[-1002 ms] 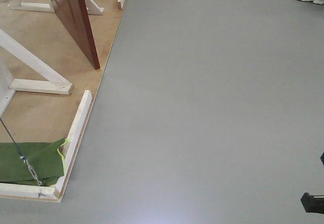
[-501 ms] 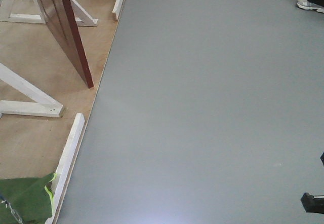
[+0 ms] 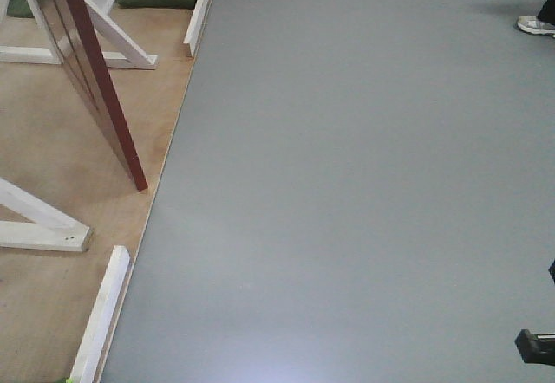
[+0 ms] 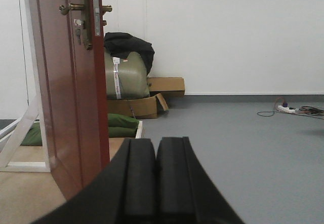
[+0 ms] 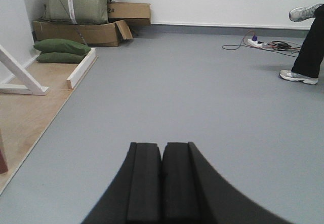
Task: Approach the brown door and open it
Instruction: 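Drive the base forward alongside the wooden platform toward the brown door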
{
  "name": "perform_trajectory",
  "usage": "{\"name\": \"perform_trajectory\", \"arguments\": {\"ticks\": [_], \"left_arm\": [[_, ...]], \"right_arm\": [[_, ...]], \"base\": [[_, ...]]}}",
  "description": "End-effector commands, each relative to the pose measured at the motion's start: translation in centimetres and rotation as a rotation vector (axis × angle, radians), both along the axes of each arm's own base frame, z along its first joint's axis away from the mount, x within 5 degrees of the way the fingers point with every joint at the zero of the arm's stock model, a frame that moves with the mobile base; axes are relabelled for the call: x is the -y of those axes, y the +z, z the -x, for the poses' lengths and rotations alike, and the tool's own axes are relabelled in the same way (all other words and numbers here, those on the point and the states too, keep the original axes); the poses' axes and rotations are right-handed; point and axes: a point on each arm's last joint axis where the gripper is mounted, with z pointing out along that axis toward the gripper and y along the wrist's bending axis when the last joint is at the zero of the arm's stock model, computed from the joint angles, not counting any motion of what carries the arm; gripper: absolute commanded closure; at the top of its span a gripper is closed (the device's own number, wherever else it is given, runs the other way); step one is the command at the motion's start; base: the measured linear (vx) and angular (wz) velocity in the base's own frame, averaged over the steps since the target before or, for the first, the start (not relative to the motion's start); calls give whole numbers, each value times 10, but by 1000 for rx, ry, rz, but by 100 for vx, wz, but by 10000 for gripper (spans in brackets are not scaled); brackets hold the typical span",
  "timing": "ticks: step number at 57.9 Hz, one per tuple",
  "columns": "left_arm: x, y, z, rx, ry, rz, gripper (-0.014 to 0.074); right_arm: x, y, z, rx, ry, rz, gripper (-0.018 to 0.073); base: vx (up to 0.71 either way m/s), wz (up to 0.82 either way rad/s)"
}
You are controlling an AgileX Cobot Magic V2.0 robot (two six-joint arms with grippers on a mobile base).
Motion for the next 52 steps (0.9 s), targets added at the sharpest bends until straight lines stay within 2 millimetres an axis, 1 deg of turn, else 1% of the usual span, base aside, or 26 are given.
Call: {"name": "perform_trajectory", "arguments": {"ticks": [1, 52], "left_arm": [[1, 14, 3, 114, -9, 9, 603], [1, 14, 3, 114, -9, 9, 603]], "right_arm": [[0, 5, -2, 66, -3, 12, 559], [0, 5, -2, 66, -3, 12, 559]], "base": [[41, -5], [40, -3]]}}
